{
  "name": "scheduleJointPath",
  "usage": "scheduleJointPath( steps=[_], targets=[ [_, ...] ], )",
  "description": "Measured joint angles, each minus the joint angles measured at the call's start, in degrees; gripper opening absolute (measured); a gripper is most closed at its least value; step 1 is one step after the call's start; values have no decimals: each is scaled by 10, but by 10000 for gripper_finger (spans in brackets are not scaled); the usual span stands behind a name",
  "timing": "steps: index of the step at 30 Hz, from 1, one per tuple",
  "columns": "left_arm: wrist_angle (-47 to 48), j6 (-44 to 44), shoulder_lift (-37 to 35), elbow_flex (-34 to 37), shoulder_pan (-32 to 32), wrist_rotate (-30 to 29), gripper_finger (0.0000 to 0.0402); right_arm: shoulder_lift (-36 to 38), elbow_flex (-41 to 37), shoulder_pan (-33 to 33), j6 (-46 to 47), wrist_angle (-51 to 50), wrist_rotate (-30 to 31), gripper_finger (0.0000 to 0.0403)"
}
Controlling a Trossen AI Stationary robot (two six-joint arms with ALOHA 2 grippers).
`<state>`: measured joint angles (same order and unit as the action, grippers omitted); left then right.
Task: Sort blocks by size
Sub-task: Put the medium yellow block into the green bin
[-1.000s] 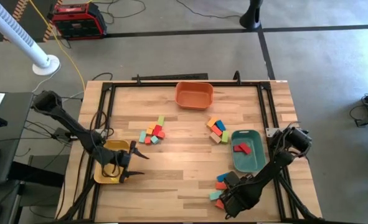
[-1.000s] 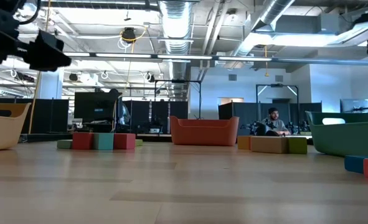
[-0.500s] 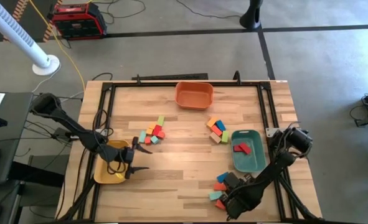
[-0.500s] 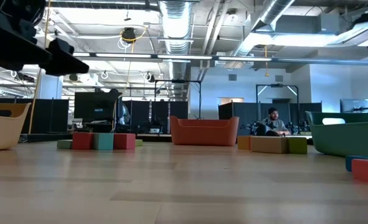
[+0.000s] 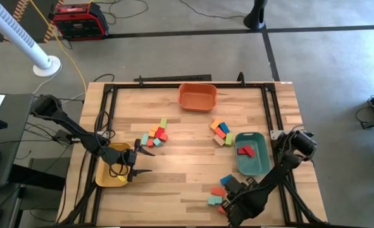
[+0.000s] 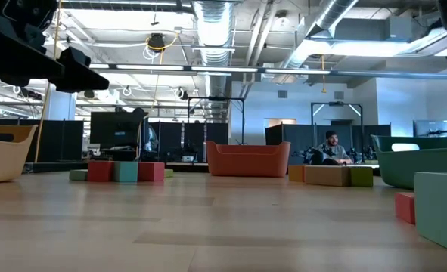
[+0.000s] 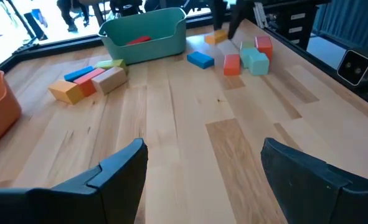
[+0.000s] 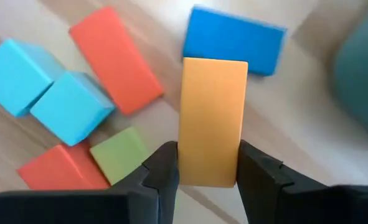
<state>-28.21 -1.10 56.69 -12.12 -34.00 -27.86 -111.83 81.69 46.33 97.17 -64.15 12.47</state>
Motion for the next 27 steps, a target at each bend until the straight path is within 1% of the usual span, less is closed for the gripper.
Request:
scheduleJointPath(
  steps=[5,10,12,13,18,23,27],
  targets=[
    [5,6,0,0,0,0,301,0,71,-4,-4,-102,33,157],
    [13,22,0,0,1,0,301,1,145,-4,26,-246,76,157],
    [33,22,0,-5,11,-1,301,7,155,-5,35,-262,82,157],
    [48,16,0,-9,19,-3,301,17,150,-7,29,-253,89,157],
    [125,-9,0,-28,60,-4,301,64,114,-17,60,-258,108,157],
    [148,-25,0,-33,90,-4,301,107,57,-31,106,-258,118,157],
    [160,-27,0,-33,102,-4,301,139,2,-41,120,-254,117,157]
  ],
)
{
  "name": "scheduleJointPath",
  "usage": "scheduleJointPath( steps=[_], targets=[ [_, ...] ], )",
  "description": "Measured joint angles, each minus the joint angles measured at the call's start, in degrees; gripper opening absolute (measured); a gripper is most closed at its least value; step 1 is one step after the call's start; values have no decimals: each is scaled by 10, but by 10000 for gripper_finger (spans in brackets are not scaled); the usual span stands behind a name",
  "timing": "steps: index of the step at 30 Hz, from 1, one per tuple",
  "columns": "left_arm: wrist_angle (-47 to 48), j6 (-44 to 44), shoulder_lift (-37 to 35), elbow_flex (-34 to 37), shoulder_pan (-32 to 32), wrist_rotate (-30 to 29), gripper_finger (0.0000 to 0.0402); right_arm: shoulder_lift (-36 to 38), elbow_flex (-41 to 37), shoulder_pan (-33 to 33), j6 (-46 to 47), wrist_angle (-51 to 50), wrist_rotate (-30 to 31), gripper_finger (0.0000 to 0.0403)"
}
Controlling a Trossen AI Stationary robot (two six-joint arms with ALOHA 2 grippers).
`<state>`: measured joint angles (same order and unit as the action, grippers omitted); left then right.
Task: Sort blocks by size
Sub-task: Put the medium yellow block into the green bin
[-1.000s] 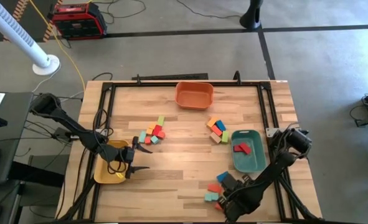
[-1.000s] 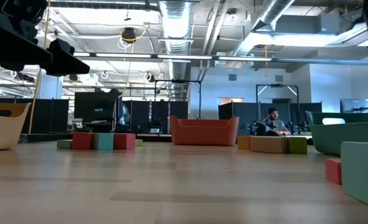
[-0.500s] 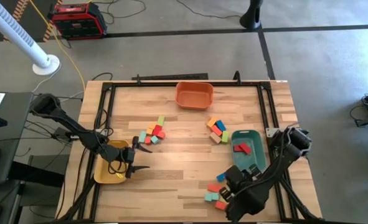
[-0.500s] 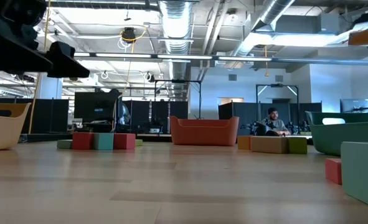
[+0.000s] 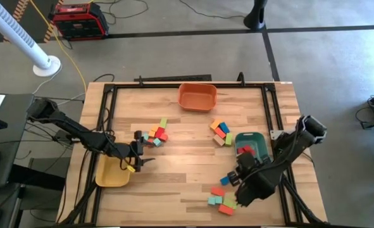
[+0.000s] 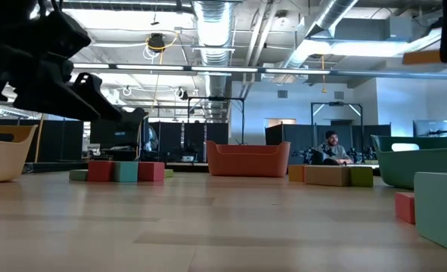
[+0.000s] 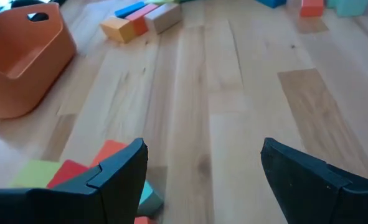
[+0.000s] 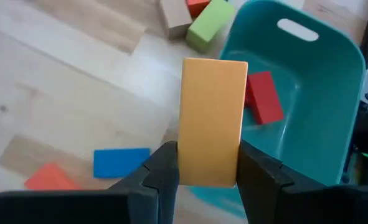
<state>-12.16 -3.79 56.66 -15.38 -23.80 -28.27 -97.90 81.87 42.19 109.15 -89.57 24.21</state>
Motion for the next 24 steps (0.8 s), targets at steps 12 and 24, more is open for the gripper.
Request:
scheduleJointPath(
  steps=[12,24],
  targets=[
    [21,-8,0,0,1,28,301,122,-224,-35,5,150,-1,157],
    [212,-70,0,-59,78,25,298,170,-359,-56,18,253,-25,168]
  ],
)
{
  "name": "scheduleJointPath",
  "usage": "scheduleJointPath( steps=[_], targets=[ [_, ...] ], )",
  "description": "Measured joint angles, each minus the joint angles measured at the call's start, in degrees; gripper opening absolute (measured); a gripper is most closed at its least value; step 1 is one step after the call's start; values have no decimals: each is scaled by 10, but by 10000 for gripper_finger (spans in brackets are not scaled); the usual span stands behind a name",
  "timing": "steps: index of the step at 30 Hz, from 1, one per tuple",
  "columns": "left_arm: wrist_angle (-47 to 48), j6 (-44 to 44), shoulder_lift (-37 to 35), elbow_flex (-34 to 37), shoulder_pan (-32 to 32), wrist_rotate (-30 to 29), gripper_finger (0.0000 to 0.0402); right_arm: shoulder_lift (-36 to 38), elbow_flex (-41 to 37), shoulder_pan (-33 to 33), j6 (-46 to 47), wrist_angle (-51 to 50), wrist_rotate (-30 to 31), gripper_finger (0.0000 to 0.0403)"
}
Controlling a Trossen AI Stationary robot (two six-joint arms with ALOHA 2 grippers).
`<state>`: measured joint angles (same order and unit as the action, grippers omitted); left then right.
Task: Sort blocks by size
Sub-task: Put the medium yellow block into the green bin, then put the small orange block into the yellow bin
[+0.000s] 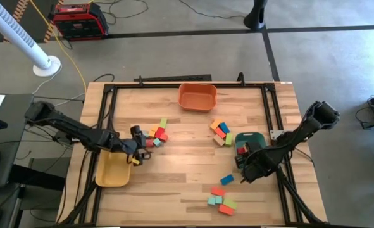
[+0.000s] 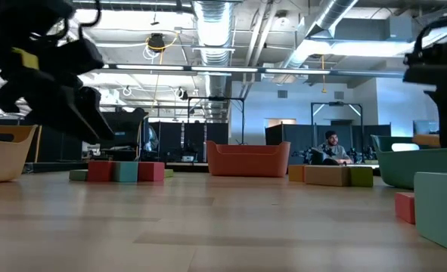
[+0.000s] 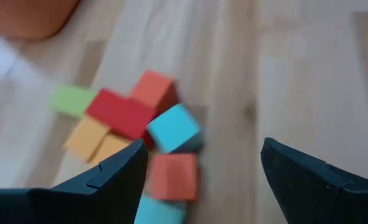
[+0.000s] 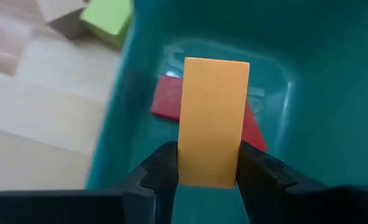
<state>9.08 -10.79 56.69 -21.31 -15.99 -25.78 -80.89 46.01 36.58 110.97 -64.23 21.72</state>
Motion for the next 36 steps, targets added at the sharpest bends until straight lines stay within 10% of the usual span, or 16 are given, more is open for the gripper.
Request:
scheduleJointPath(
  steps=[8,17,25,36],
  targets=[
    [66,11,22,-27,77,75,277,0,-39,6,0,69,-8,180],
    [55,40,102,-27,126,105,258,0,-37,28,1,85,-5,289],
    [-9,67,168,-38,142,124,240,1,17,46,-25,66,83,321],
    [48,87,229,-114,142,132,121,0,97,49,-137,62,172,317]
  ],
)
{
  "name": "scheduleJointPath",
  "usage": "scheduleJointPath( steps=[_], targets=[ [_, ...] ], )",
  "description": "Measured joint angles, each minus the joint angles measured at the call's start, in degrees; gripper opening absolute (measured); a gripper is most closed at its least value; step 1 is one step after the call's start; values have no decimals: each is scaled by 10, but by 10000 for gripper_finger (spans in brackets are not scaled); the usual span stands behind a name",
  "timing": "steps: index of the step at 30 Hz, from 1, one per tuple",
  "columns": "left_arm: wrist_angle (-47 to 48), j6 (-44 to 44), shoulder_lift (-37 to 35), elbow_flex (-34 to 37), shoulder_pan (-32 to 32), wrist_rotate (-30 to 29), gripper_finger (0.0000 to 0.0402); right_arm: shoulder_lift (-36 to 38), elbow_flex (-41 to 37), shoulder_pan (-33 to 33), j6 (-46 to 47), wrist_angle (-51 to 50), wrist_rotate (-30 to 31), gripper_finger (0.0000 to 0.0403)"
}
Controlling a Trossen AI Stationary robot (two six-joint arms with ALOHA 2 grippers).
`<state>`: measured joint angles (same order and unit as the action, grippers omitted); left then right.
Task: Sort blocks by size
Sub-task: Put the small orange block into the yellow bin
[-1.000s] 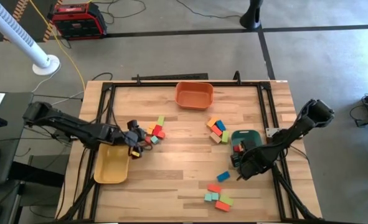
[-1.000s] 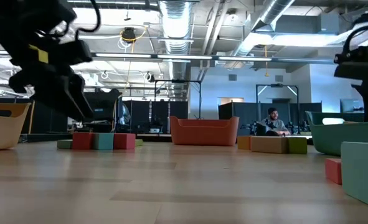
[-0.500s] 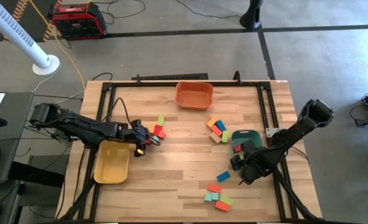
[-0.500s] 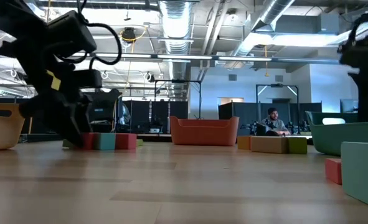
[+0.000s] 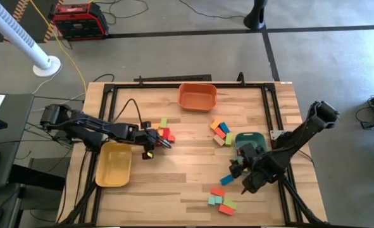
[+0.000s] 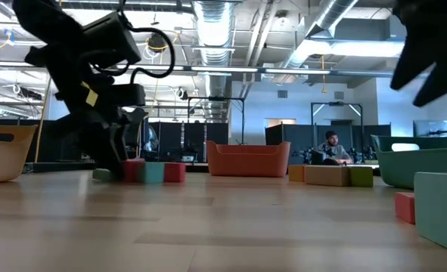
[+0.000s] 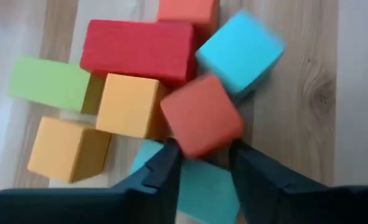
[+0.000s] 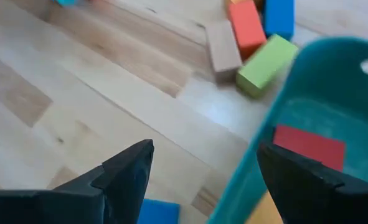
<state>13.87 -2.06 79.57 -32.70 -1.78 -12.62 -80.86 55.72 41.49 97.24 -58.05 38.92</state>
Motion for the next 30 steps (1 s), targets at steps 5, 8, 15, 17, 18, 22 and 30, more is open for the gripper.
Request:
scheduleJointPath(
  steps=[5,8,15,17,18,22,30],
  targets=[
    [57,3,12,-37,-6,9,65,0,9,16,-13,4,24,317],
    [86,3,12,-64,-14,10,31,0,9,29,-13,6,35,317],
    [123,-5,10,-102,-36,7,13,0,9,48,-13,23,52,317],
    [121,0,10,-103,-43,0,28,0,9,48,-14,29,54,317],
    [119,3,11,-103,-47,-9,38,0,9,50,-17,33,56,317],
    [97,25,12,-103,-62,-41,85,0,9,50,-35,47,63,317],
    [31,83,12,-103,-68,-58,192,0,9,45,-59,68,66,317]
  ],
)
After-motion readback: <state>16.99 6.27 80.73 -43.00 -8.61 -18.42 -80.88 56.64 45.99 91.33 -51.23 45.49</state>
